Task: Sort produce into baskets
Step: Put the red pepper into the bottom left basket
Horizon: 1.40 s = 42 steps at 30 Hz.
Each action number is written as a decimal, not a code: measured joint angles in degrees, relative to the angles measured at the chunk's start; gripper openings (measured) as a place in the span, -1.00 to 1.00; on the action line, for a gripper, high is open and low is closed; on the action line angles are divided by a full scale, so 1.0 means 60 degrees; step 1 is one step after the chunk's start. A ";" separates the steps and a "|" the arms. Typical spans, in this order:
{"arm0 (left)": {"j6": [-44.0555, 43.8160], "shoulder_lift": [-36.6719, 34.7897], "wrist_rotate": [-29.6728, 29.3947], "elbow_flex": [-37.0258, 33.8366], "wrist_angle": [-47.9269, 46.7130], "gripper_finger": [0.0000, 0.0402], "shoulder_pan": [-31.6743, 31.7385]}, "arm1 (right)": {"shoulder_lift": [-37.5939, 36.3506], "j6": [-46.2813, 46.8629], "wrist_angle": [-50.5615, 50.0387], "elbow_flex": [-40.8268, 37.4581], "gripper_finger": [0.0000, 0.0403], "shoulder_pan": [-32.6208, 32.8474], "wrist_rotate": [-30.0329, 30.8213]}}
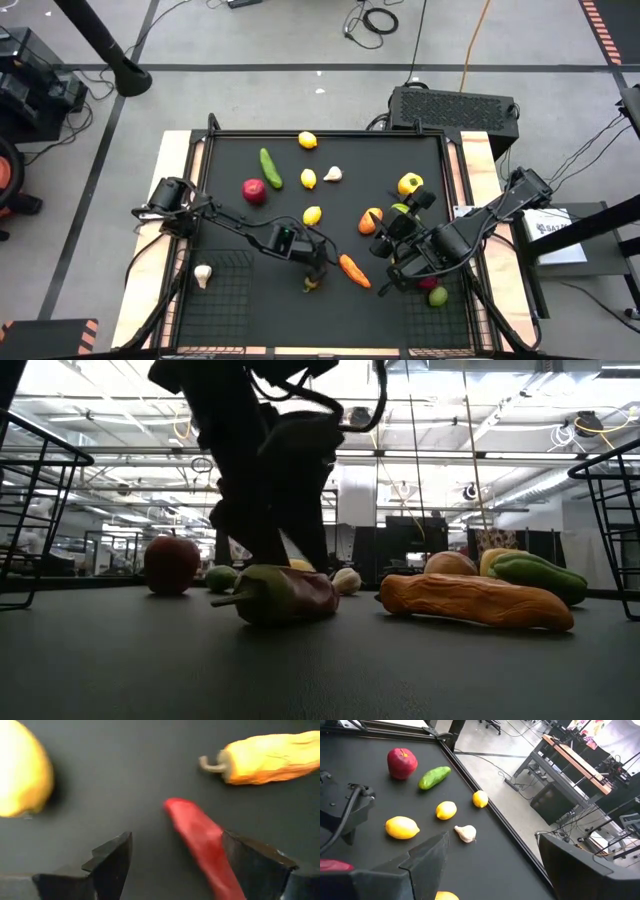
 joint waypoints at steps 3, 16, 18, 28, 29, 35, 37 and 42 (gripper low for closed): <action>-0.0072 -0.0004 0.0170 0.0232 0.0056 0.56 -0.0143 | 0.0000 0.0000 0.0004 0.0000 0.49 0.0000 0.0000; -0.0499 0.0386 -0.0308 0.0303 -0.0151 0.56 -0.0596 | 0.0000 0.0000 0.0072 0.0000 0.49 -0.0004 -0.0044; -0.0504 0.0622 -0.0218 0.0288 -0.0190 0.56 -0.0619 | 0.0000 0.0000 0.0128 0.0000 0.49 -0.0001 -0.0079; -0.0004 0.0929 0.0243 0.0309 -0.0158 0.55 -0.0615 | 0.0000 -0.0488 0.1065 0.0000 0.49 0.0000 -0.1532; 0.0094 0.0903 0.0266 0.0303 -0.0180 0.53 -0.0615 | 0.0000 -0.0556 0.1185 0.0000 0.49 0.0000 -0.1733; 0.0576 0.0834 0.0377 0.0288 -0.0359 0.26 -0.0604 | 0.0000 -0.0922 0.1812 0.0000 0.49 0.0004 -0.2650; 0.0719 0.0834 0.0389 0.0288 -0.0406 0.16 -0.0575 | 0.0000 -0.0925 0.1980 0.0000 0.49 0.0007 -0.2857; 0.1096 0.0798 0.0433 0.0287 -0.0559 -0.04 -0.0496 | 0.0133 -0.0929 0.2240 0.0007 0.49 0.0073 -0.3278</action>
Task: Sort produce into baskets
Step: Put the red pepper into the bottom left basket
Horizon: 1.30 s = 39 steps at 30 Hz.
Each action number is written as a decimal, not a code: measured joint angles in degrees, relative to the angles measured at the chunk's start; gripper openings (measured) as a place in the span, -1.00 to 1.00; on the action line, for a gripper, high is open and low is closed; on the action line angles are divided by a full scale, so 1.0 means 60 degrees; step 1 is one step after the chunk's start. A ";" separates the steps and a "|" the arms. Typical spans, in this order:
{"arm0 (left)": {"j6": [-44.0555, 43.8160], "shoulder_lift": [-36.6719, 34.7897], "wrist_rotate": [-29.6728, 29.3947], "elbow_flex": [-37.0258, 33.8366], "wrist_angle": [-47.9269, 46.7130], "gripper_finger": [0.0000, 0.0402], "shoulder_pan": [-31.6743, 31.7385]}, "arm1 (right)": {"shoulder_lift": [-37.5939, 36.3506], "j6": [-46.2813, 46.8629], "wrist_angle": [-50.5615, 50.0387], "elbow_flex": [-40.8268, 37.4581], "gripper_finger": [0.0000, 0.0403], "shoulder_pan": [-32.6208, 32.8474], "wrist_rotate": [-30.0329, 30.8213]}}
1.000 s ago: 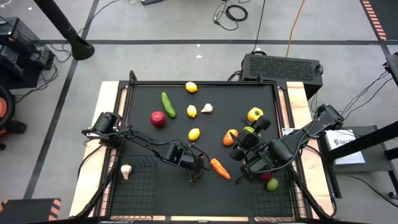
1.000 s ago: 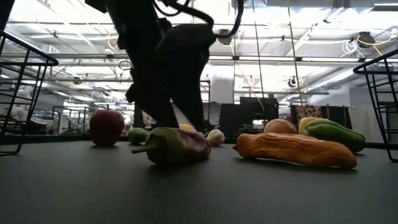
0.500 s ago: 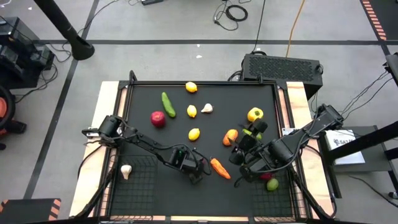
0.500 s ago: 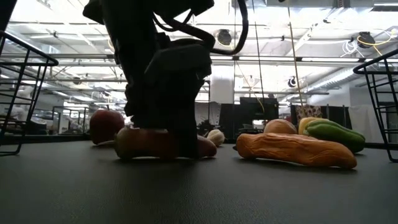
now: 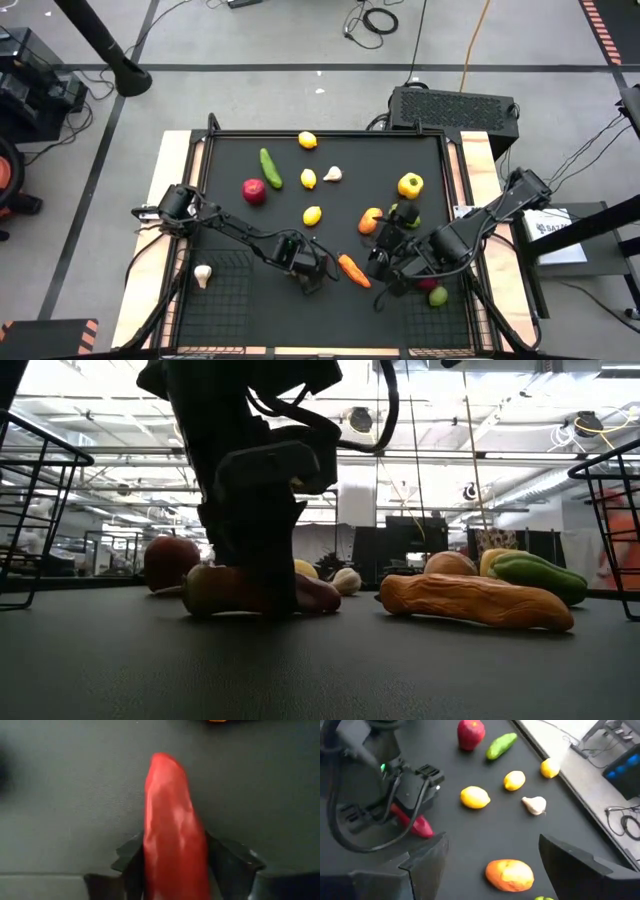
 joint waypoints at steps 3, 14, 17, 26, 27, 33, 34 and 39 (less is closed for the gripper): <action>0.0220 -0.0201 0.0148 -0.0016 -0.0062 -0.11 0.0016 | 0.0124 0.0000 -0.0010 0.0000 0.49 0.0003 -0.0032; 0.1026 -0.2434 -0.0023 -0.0012 -0.1384 -0.13 0.0007 | 0.0213 0.0222 0.0044 0.0004 0.49 0.0122 -0.0051; 0.1213 -0.3393 -0.0005 -0.0013 -0.2066 -0.13 -0.0009 | 0.0208 0.0238 0.0049 0.0004 0.49 0.0171 -0.0041; 0.0693 -0.4941 -0.1874 -0.0292 -0.2607 -0.12 -0.0731 | 0.0305 -0.0004 0.0267 0.0004 0.49 0.0156 -0.0004; 0.0637 -0.4761 -0.1884 -0.0333 -0.2591 -0.11 -0.0759 | 0.0307 -0.0063 0.0263 0.0004 0.49 0.0129 -0.0008; 0.0633 -0.3256 -0.1367 -0.0352 -0.1948 0.12 -0.0660 | 0.0307 -0.0178 0.0241 0.0004 0.49 0.0094 -0.0019; 0.0668 -0.3012 -0.1260 -0.0352 -0.1778 0.19 -0.0632 | 0.0307 -0.0213 0.0244 0.0002 0.49 0.0094 -0.0026; 0.0428 -0.1976 -0.1244 -0.0356 -0.1739 0.50 -0.0361 | 0.0310 -0.0343 0.0237 0.0000 0.49 0.0098 -0.0317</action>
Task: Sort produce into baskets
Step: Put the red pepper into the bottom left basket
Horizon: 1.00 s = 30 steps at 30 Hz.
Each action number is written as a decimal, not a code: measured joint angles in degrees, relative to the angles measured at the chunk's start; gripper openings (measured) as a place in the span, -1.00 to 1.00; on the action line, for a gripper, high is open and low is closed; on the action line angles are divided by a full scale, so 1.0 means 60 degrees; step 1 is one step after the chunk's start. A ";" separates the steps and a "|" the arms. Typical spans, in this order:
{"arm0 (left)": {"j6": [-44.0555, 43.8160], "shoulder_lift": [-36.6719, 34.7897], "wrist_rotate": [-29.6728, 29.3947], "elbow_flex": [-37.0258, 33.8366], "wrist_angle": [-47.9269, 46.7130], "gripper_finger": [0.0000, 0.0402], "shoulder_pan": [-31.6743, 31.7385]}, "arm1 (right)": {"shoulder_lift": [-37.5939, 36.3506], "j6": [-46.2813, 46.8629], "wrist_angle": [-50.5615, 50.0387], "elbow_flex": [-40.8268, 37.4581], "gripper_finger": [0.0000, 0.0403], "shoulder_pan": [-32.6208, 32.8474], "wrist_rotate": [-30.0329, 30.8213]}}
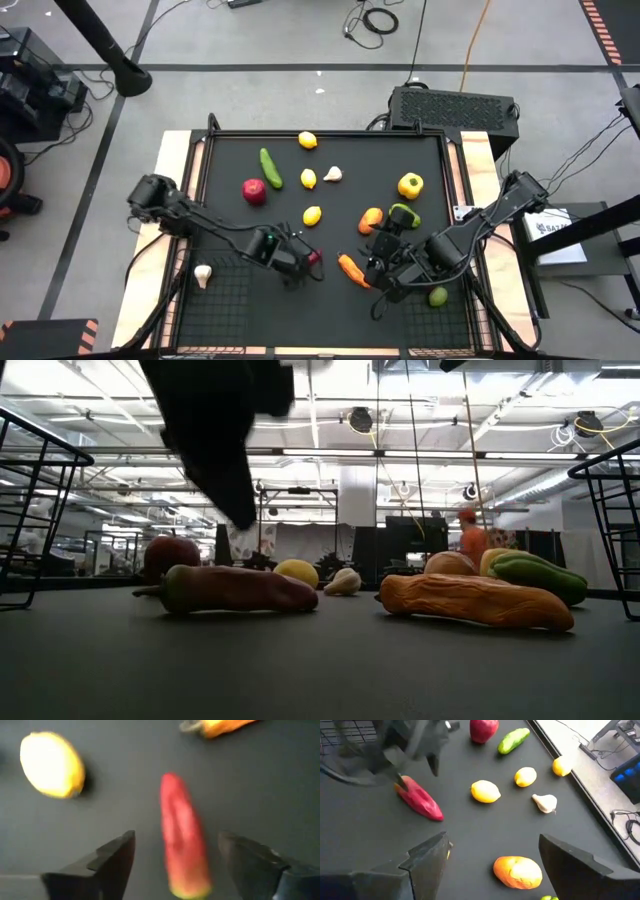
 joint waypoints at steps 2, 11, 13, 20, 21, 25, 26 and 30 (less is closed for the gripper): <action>-0.0231 0.0319 0.0007 0.0000 -0.0044 0.57 0.0155 | -0.0002 -0.0057 -0.0003 0.0000 0.49 -0.0004 -0.0002; -0.0227 0.1065 0.0735 0.0058 0.0369 0.62 0.0424 | -0.0002 -0.0083 -0.0007 0.0000 0.49 0.0000 -0.0149; -0.0077 0.1086 0.0892 0.0051 0.0545 0.62 0.0413 | -0.0002 -0.0083 -0.0008 0.0000 0.49 -0.0002 -0.0149; 0.0018 0.1113 0.1271 0.0022 0.0738 0.54 0.0427 | -0.0002 -0.0073 -0.0007 0.0000 0.49 -0.0004 -0.0153; 0.0017 0.1142 0.1256 0.0009 0.0644 0.51 0.0421 | -0.0002 -0.0073 -0.0007 0.0000 0.49 -0.0004 -0.0149; 0.0021 0.1139 0.1049 -0.0002 0.0407 0.36 0.0431 | -0.0002 -0.0065 -0.0007 0.0000 0.49 0.0000 -0.0153; 0.0026 0.1131 0.1038 0.0004 0.0342 0.32 0.0433 | -0.0002 -0.0065 -0.0004 0.0000 0.49 0.0000 -0.0153; 0.0074 0.1146 0.1017 -0.0004 0.0168 0.17 0.0438 | -0.0002 -0.0063 -0.0006 0.0000 0.49 -0.0002 -0.0153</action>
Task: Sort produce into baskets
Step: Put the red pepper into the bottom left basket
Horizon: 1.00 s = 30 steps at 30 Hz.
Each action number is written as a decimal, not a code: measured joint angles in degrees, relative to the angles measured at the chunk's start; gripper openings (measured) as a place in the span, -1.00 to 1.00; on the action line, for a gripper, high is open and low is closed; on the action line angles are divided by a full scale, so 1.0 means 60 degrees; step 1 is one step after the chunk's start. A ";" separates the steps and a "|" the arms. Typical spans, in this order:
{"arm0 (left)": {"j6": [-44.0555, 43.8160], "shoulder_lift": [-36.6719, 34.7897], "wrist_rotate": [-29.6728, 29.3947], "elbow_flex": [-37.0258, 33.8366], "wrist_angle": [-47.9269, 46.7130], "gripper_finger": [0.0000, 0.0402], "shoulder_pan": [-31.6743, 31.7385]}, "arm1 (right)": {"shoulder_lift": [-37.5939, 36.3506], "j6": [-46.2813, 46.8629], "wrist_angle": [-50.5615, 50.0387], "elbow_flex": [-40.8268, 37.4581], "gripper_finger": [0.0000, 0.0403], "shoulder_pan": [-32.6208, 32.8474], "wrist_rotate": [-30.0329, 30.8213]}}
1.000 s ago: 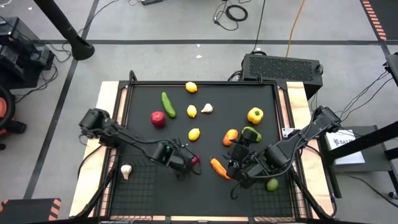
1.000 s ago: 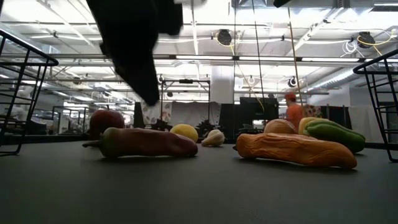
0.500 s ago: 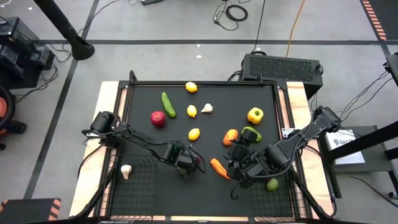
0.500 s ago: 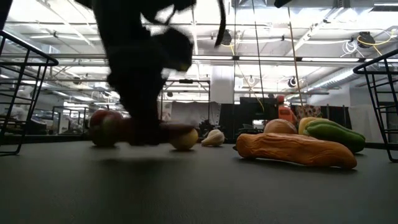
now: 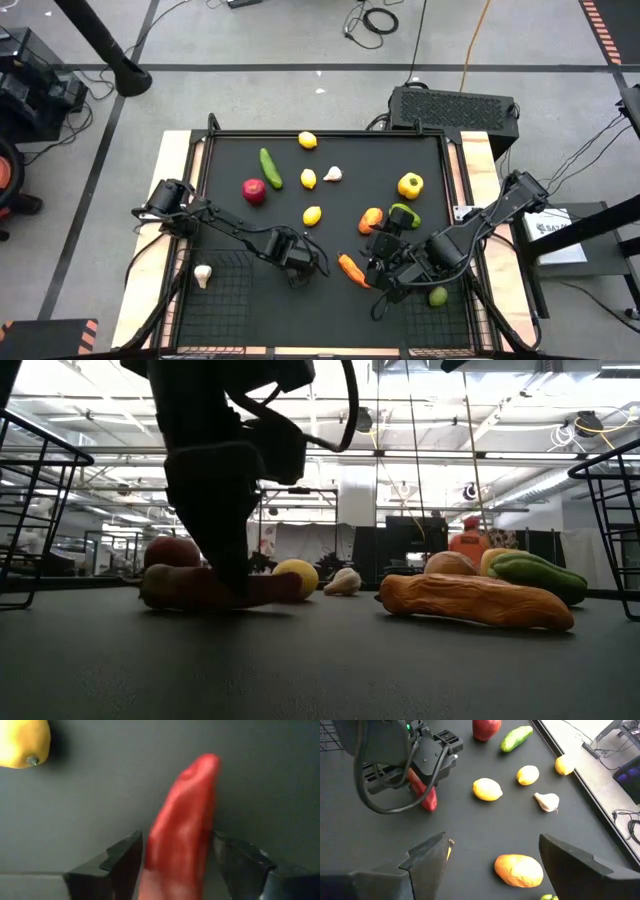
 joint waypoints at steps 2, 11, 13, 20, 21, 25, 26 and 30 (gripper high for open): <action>0.0195 -0.0007 -0.0004 0.0000 -0.0019 0.11 -0.0006 | 0.0000 -0.0006 -0.0001 0.0000 0.49 0.0002 0.0004; 0.0671 -0.0015 0.0015 0.0004 -0.0019 -0.22 -0.0007 | 0.0000 -0.0013 -0.0001 0.0000 0.49 0.0000 0.0004; 0.0687 -0.0015 0.0054 0.0004 -0.0030 -0.26 -0.0005 | 0.0000 -0.0013 -0.0001 0.0000 0.49 -0.0001 0.0004; 0.0768 -0.0018 0.0127 0.0070 -0.0192 -0.27 -0.0004 | 0.0000 -0.0017 -0.0001 0.0000 0.49 0.0002 0.0001; 0.0770 -0.0018 0.0144 0.0125 -0.0312 -0.27 -0.0005 | 0.0000 -0.0017 -0.0005 0.0000 0.49 -0.0001 0.0004; 0.0787 -0.0015 0.0171 0.0429 -0.0697 -0.28 -0.0007 | 0.0000 -0.0017 -0.0008 0.0000 0.49 -0.0001 0.0000; 0.0878 -0.0015 0.0171 0.0495 -0.0759 -0.28 -0.0007 | 0.0000 -0.0017 -0.0009 0.0000 0.49 -0.0001 0.0000; 0.1007 -0.0015 0.0129 0.0785 -0.1032 -0.28 -0.0007 | 0.0000 -0.0017 -0.0009 0.0000 0.49 0.0020 -0.0018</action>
